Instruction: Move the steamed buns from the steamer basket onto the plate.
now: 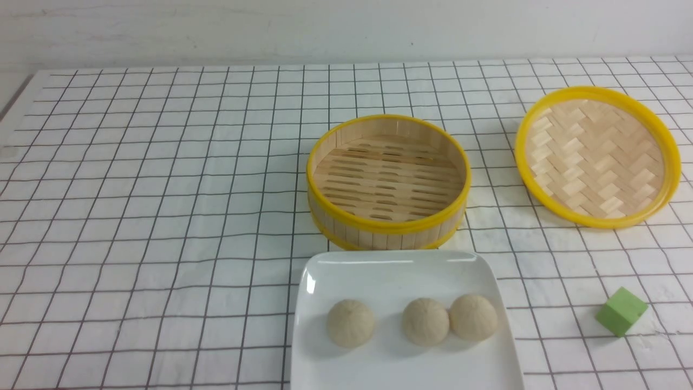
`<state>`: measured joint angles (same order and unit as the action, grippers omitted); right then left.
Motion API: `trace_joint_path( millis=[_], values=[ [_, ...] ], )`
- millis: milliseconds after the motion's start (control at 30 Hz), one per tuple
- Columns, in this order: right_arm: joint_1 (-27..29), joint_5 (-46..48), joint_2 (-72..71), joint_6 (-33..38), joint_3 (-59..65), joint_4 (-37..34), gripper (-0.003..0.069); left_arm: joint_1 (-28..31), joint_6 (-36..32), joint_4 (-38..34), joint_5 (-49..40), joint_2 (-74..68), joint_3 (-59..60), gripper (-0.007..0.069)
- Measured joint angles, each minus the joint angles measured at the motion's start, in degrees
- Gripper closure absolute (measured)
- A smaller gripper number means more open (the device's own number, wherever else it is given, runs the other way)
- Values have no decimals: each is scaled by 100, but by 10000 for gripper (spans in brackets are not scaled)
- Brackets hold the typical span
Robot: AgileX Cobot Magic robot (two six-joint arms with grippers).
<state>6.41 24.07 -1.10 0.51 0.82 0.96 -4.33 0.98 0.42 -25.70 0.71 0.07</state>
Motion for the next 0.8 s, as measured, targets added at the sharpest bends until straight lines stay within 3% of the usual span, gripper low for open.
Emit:
trace_joint_path(
  millis=[800],
  values=[
    [0, 0, 0, 0, 0, 0, 417, 0, 0, 0, 0, 0, 0, 444]
  ],
)
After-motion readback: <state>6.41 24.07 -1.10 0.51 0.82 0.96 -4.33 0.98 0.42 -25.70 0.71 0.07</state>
